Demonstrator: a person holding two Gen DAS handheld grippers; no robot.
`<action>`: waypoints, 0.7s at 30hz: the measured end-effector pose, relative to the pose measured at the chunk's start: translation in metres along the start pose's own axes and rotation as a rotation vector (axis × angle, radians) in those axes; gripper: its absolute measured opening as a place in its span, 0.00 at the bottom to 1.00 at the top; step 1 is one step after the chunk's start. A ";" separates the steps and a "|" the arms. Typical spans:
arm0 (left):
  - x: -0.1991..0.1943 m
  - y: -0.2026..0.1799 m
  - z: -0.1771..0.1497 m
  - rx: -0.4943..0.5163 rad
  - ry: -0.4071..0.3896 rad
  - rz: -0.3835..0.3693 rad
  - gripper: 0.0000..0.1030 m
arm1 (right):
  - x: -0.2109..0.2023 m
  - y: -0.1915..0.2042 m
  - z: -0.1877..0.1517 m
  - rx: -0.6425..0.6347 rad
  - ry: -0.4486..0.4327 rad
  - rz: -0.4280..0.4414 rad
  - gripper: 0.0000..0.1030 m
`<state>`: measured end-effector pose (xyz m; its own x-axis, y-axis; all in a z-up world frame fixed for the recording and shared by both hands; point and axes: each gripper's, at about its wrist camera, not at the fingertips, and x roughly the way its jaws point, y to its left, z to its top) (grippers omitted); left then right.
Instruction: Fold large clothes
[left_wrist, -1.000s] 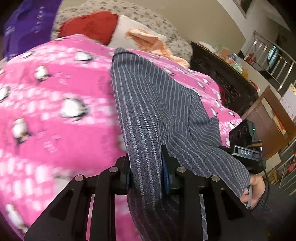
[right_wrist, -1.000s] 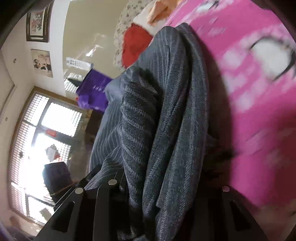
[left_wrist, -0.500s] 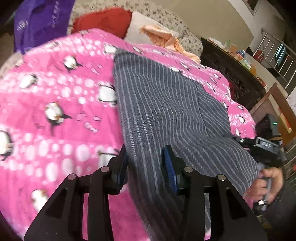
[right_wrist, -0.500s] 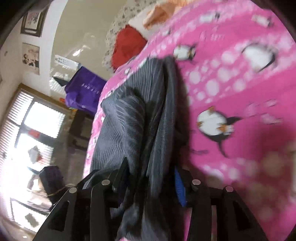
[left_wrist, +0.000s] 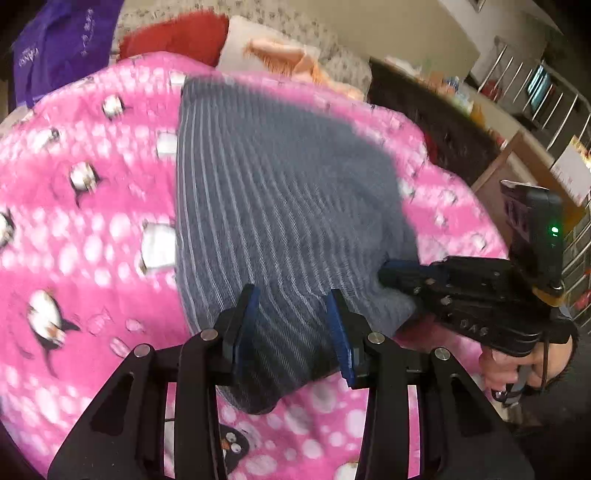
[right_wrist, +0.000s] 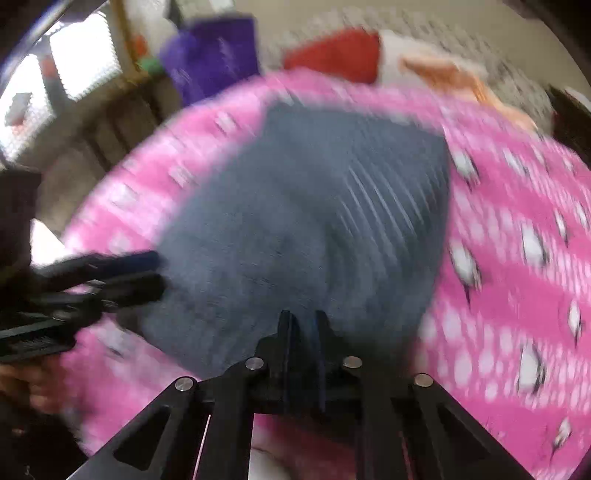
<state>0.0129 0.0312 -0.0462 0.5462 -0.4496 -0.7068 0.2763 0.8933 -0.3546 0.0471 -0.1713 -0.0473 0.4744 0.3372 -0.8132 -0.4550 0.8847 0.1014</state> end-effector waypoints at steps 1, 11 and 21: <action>0.000 0.000 -0.003 0.005 -0.026 -0.003 0.35 | -0.002 -0.008 -0.010 0.023 -0.066 0.039 0.06; -0.003 -0.005 -0.004 -0.007 -0.056 -0.009 0.54 | -0.021 -0.011 -0.025 0.121 -0.108 0.046 0.09; -0.010 -0.046 -0.016 0.106 -0.061 0.103 0.80 | -0.050 0.018 -0.113 0.150 -0.147 -0.123 0.40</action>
<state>-0.0184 -0.0056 -0.0326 0.6218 -0.3580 -0.6965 0.2966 0.9308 -0.2137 -0.0700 -0.2081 -0.0696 0.6291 0.2580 -0.7333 -0.2754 0.9561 0.1001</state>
